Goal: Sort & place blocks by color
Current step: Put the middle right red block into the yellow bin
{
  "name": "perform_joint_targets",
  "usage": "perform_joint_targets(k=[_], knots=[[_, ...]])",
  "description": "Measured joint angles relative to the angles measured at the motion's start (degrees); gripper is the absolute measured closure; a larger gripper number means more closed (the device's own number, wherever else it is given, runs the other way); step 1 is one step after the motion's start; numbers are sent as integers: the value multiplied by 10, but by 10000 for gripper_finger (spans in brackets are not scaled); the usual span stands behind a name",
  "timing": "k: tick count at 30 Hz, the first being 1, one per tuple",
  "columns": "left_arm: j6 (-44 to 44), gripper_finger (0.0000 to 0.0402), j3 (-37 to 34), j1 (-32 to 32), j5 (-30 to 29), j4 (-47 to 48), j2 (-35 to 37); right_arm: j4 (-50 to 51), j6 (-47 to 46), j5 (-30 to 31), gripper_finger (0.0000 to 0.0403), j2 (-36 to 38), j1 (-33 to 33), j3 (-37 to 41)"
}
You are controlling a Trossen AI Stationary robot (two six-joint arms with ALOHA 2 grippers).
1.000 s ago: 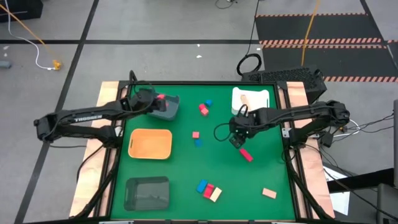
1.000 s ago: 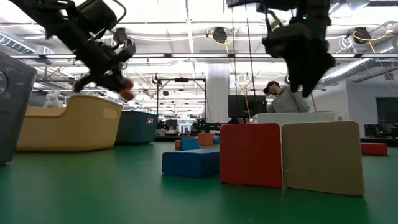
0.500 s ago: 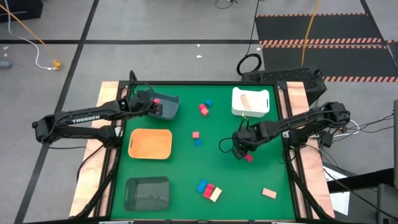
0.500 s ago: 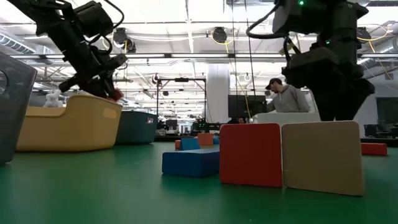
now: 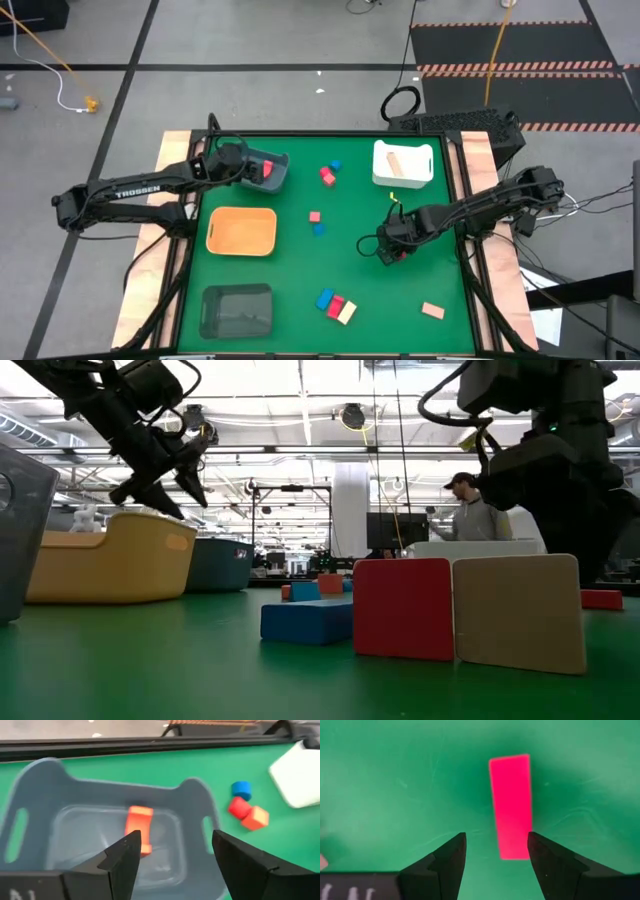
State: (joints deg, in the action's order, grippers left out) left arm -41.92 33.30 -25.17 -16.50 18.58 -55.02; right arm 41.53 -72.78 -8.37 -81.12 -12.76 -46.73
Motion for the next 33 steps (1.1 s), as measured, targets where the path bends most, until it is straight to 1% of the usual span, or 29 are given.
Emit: perform_joint_targets(k=[3, 8, 14, 18, 22, 25, 29, 33], knots=[[11, 152, 0, 0, 16, -33, 0, -22, -1, 0, 201, 0, -5, 10], [15, 151, 0, 0, 38, -86, 0, -38, -31, 37, 201, 3, -5, 31], [35, 151, 0, 0, 94, -150, 0, -52, -44, 28, 201, 9, -5, 39], [35, 151, 0, 0, 99, -181, 0, -73, -50, 31, 201, 29, -5, 42], [45, 151, 0, 0, 100, -204, 0, -54, -56, 58, 201, 60, -4, 42], [48, 151, 0, 0, 100, -215, 0, -48, -56, 93, 201, 75, -3, 41], [47, 151, 0, 0, 100, -222, 0, -49, -42, 128, 202, 76, -4, 42], [47, 151, 0, 0, 100, -222, 0, -79, -35, 129, 202, 62, -4, 61]])
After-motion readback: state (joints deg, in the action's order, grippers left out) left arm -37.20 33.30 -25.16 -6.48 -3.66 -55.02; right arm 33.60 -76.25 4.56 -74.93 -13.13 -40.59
